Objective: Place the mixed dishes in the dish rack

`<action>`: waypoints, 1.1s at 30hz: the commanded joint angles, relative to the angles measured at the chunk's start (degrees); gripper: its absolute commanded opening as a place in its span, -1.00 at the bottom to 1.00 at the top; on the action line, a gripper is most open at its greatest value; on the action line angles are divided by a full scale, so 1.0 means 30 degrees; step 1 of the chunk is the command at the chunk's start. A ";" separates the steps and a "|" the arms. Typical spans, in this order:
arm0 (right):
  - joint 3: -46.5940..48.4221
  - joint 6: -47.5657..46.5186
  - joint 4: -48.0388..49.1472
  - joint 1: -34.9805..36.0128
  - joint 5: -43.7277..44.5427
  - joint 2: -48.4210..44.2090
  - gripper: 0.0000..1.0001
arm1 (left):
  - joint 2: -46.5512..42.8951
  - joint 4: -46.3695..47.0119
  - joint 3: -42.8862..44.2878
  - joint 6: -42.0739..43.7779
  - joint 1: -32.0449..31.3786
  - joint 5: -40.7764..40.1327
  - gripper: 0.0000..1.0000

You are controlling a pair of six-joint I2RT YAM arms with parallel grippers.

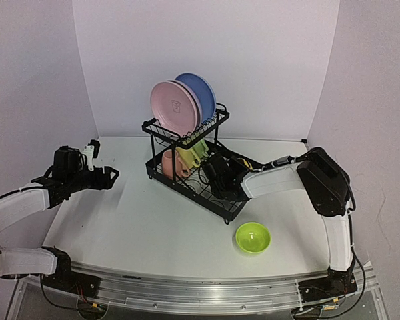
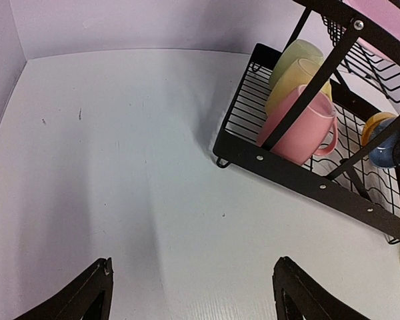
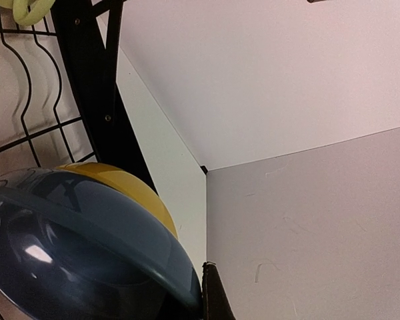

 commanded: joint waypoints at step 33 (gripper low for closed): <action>-0.0697 -0.2215 0.2485 0.1773 0.2371 0.1448 -1.00 | -0.0330 0.0160 0.0383 0.0411 0.0127 -0.0162 0.64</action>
